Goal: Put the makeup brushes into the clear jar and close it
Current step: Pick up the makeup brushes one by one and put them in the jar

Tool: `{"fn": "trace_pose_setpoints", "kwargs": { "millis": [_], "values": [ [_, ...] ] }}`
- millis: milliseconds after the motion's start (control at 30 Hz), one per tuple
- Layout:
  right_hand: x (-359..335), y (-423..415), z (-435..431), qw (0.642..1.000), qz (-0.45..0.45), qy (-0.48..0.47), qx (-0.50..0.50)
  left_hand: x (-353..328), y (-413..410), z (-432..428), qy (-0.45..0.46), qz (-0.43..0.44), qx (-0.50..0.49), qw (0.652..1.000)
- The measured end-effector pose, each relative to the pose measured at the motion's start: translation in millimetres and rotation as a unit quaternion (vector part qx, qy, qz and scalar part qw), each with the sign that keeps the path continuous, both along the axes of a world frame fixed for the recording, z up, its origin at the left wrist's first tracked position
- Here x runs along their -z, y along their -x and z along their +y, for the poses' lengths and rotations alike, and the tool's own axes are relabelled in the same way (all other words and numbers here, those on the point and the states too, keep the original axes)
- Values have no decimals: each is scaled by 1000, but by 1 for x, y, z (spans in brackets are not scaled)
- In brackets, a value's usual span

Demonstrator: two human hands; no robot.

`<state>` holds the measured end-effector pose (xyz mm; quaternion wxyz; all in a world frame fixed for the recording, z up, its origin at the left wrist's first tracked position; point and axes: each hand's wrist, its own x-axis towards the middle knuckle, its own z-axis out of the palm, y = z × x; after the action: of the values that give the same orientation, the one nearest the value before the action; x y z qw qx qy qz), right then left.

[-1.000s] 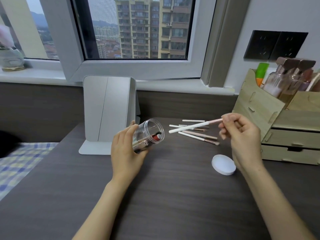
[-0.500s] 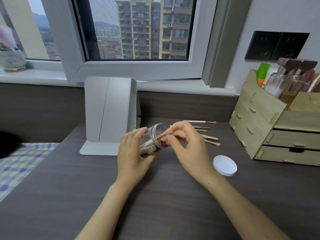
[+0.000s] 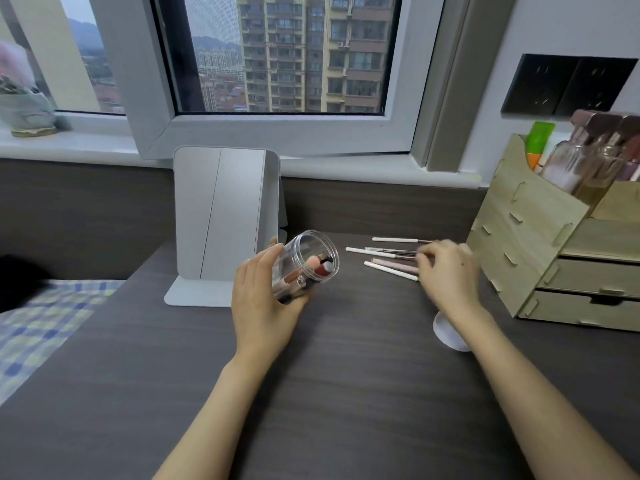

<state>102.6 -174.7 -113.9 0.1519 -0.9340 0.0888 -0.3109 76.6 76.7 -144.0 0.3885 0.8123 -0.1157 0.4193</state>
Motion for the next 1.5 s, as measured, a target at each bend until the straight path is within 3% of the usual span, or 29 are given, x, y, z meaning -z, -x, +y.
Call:
{"fn": "trace_pose_setpoints", "kwargs": {
  "millis": [67, 133, 400, 467, 533, 600, 667, 800, 933, 1100, 1233, 1333, 1400, 1500],
  "values": [
    [12, -9, -19, 985, 129, 98, 60, 1, -2, 0, -2, 0, -2, 1000],
    [23, -12, -28, 963, 199, 161, 79, 2, -3, 0, -8, 0, 0, 1000],
    [27, -5, -33, 962, 228, 146, -22, 1, -2, 1, -21, 2, 10, 1000],
    [22, 1, -31, 978, 189, 71, -47, 1, -2, 1, -23, 3, 8, 1000],
    [6, 13, -26, 985, 116, -92, -93, 1, -1, 2, -24, 5, 8, 1000],
    [-21, 33, -18, 952, 46, -248, -174, 0, -1, 2, -27, 4, 10, 1000],
    [-51, 57, -7, 927, 15, -291, -235, 0, -2, 2, -29, 1, 11, 1000],
    [-80, 82, 17, 962, 6, -125, -241, 1, -2, 0, -40, 5, 13, 999],
    [-72, 74, 48, 966, -24, -47, -255, 2, -1, 0, -67, 0, 27, 997],
    [-50, 54, 81, 963, -20, -62, -260, 4, 2, 0, -114, -33, 72, 990],
    [-33, 46, 84, 963, -58, -20, -261, 4, 1, 0, -117, -28, 64, 991],
    [-27, 42, 65, 945, -43, -150, -288, 5, -1, 0, -97, -19, 45, 994],
    [-20, 30, 35, 958, -64, -193, -201, 5, -2, 0, -90, -11, 35, 995],
    [0, 3, -18, 997, -4, -63, -33, 6, -4, 1, -88, -6, 26, 996]
  ]
}}
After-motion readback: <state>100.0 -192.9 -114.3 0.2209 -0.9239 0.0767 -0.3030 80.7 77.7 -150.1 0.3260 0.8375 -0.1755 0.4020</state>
